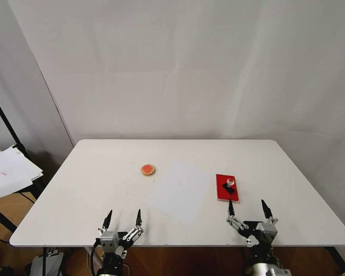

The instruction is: Pick up the stamp from the ink pad and place it onto another ink pad.

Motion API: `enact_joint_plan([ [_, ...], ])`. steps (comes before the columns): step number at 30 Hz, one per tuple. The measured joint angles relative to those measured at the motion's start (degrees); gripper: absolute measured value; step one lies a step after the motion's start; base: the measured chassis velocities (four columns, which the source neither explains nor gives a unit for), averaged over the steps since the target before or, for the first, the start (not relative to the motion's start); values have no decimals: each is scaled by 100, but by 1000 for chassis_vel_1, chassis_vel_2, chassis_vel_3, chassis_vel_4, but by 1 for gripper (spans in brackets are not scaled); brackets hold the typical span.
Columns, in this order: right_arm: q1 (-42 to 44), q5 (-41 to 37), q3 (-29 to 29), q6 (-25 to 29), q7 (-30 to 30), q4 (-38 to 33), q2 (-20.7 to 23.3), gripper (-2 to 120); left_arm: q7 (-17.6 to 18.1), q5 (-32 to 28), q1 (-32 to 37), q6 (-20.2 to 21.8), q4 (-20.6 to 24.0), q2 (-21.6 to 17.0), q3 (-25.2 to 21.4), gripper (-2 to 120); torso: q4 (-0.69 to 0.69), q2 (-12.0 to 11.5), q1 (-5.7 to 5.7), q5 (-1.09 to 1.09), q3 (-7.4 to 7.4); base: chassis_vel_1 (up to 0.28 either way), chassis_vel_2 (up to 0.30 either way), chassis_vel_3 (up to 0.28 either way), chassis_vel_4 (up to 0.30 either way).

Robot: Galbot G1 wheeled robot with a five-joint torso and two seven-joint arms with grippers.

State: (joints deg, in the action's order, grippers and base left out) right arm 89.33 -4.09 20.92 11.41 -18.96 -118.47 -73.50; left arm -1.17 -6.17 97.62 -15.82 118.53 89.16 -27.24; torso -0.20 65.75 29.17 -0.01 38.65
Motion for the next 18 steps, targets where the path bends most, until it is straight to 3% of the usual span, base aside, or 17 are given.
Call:
enact_joint_plan([
  [9, -773, -417, -378, -251, 54, 776, 298, 100, 0, 0, 1, 0, 0, 1, 0, 102, -1, 0, 0, 1, 0, 0, 0, 0, 0],
  [18, -1474, -1144, -667, -729, -59, 949, 805, 100, 0, 0, 0, 0, 0, 0, 0, 102, -1, 0, 0, 1, 0, 0, 0, 0, 0],
])
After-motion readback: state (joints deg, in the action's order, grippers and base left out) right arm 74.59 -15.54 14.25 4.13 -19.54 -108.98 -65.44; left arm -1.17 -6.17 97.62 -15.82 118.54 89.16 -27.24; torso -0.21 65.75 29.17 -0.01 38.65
